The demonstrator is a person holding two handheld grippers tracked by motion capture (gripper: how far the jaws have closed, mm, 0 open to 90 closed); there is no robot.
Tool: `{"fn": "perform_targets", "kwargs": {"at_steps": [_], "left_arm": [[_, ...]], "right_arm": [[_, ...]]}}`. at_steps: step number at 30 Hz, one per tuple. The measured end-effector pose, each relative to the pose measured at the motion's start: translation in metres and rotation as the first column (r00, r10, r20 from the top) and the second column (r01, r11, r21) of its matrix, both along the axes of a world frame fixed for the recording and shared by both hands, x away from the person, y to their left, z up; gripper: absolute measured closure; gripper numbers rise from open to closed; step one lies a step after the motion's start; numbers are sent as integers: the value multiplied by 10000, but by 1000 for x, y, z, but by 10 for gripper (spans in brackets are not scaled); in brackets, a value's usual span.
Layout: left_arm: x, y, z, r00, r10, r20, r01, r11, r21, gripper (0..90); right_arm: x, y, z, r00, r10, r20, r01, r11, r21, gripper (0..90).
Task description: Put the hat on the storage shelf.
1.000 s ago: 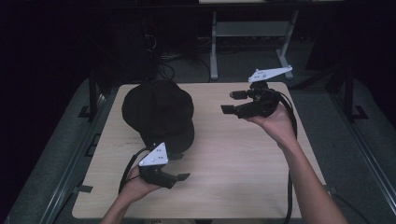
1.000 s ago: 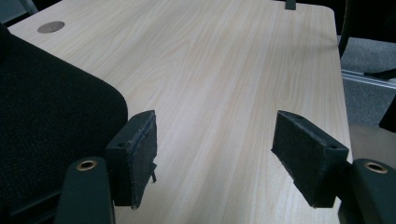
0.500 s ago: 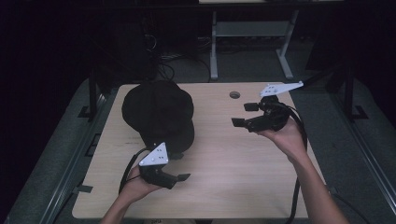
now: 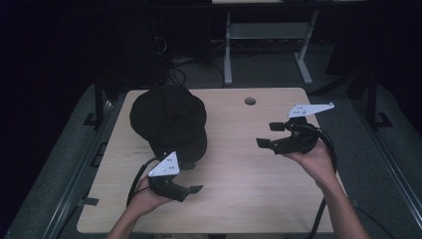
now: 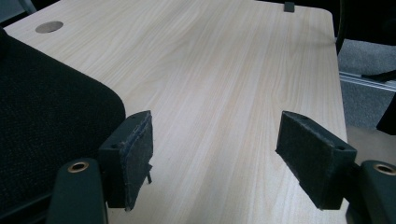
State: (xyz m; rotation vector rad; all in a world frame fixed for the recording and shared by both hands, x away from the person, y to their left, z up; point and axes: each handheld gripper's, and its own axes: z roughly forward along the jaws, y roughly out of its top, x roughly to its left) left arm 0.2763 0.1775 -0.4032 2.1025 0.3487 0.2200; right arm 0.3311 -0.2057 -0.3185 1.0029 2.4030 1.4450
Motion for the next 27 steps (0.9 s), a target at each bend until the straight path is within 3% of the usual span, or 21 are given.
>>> {"fn": "perform_targets", "kwargs": {"at_steps": [13,27], "left_arm": [[0,0,0,10000,-8,-21,8,10000,-15,267],[0,0,-2,9998,-26,-184,27,10000,43,267]], "right_arm": [[-19,-18,-23,9996,-190,-198,193,9997,137,177],[-37,-48,-57,9945,-830,-636,850,9959,299,183]]}}
